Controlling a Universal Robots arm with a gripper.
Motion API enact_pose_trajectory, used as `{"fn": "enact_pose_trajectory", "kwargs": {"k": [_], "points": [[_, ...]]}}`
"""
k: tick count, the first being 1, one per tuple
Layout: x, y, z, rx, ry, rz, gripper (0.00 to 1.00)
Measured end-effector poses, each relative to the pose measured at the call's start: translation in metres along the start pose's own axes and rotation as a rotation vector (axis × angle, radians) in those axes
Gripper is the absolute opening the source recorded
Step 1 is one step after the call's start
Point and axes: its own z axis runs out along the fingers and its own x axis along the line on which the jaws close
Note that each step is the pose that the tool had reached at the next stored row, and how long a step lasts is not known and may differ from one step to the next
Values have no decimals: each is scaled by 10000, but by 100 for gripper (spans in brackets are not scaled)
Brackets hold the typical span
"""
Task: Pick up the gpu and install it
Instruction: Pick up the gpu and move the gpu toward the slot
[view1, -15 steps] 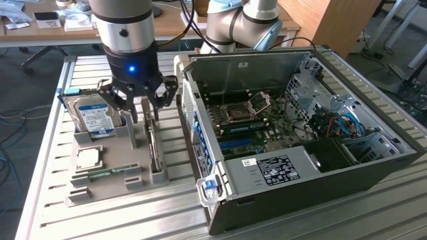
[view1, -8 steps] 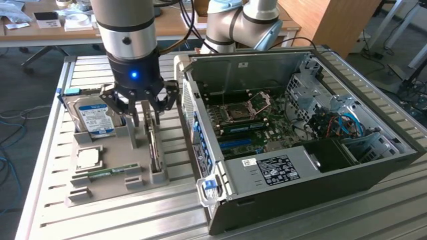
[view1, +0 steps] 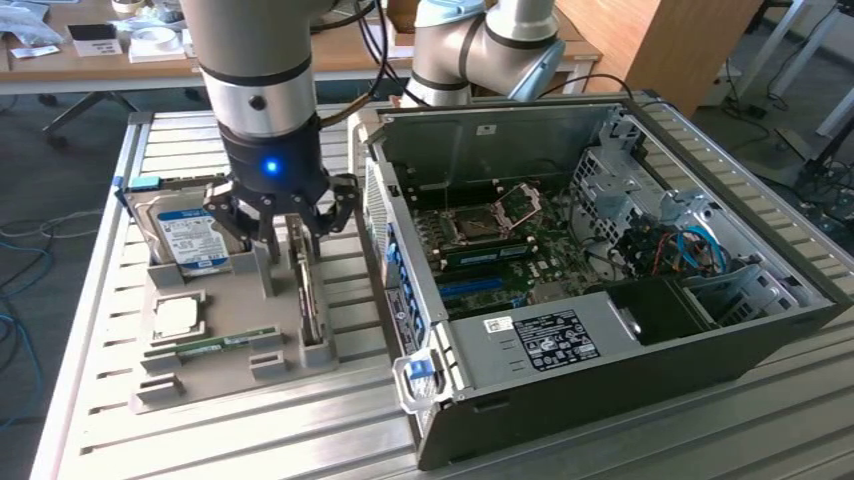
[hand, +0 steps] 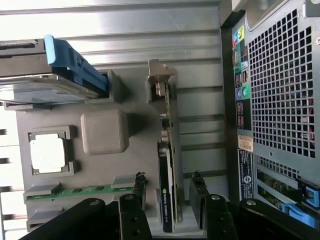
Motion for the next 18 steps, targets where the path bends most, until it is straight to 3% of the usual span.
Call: {"fn": "enact_pose_trajectory", "kwargs": {"k": [18], "points": [[-47, -35, 257, 10, 95, 5, 49]]}}
